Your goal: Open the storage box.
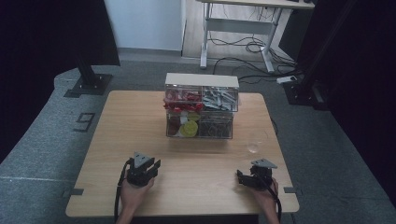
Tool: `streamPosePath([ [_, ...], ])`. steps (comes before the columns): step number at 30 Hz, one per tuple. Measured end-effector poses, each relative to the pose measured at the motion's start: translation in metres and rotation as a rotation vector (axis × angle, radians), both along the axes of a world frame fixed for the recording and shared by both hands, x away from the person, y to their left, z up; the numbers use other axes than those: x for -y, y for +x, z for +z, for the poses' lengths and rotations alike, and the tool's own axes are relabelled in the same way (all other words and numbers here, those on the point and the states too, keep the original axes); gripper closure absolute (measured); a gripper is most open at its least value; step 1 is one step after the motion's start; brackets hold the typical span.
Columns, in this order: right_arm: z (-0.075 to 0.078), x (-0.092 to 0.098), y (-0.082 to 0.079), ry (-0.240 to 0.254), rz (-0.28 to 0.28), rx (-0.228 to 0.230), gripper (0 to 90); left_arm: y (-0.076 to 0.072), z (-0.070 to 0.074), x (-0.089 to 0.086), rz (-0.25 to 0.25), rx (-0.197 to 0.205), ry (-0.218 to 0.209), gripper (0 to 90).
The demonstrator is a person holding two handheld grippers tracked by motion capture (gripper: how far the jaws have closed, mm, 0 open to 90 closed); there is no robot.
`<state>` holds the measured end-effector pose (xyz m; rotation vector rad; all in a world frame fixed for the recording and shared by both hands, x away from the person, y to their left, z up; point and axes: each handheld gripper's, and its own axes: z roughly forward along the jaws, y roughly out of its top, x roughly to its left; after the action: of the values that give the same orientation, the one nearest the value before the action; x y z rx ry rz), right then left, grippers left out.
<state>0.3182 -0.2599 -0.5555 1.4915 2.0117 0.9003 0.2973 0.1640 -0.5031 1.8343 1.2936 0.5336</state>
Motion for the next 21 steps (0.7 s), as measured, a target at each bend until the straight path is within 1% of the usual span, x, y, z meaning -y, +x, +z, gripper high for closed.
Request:
streamPosePath([
  [4, 0.0, 0.0, 0.0, 0.0, -0.001, -0.001, 13.7, -0.002, 0.009, -0.002, -0.006, 0.015, -0.017, 76.1],
  [7, 0.0, 0.0, -0.001, 0.001, -0.002, -0.002, 13.7, -0.002, 0.014, -0.001, -0.011, 0.014, -0.03, 78.6],
  [11, 0.0, 0.0, -0.001, 0.002, -0.006, -0.002, 13.8, 0.0, 0.019, 0.002, -0.029, 0.015, -0.029, 82.4],
  [16, 0.0, 0.0, -0.002, 0.003, -0.006, -0.001, 13.8, 0.002, 0.032, 0.006, -0.043, 0.022, -0.033, 85.1],
  [21, 0.0, 0.0, -0.002, 0.003, -0.006, -0.001, 13.8, 0.006, 0.041, 0.015, -0.06, 0.027, -0.029, 87.8],
])
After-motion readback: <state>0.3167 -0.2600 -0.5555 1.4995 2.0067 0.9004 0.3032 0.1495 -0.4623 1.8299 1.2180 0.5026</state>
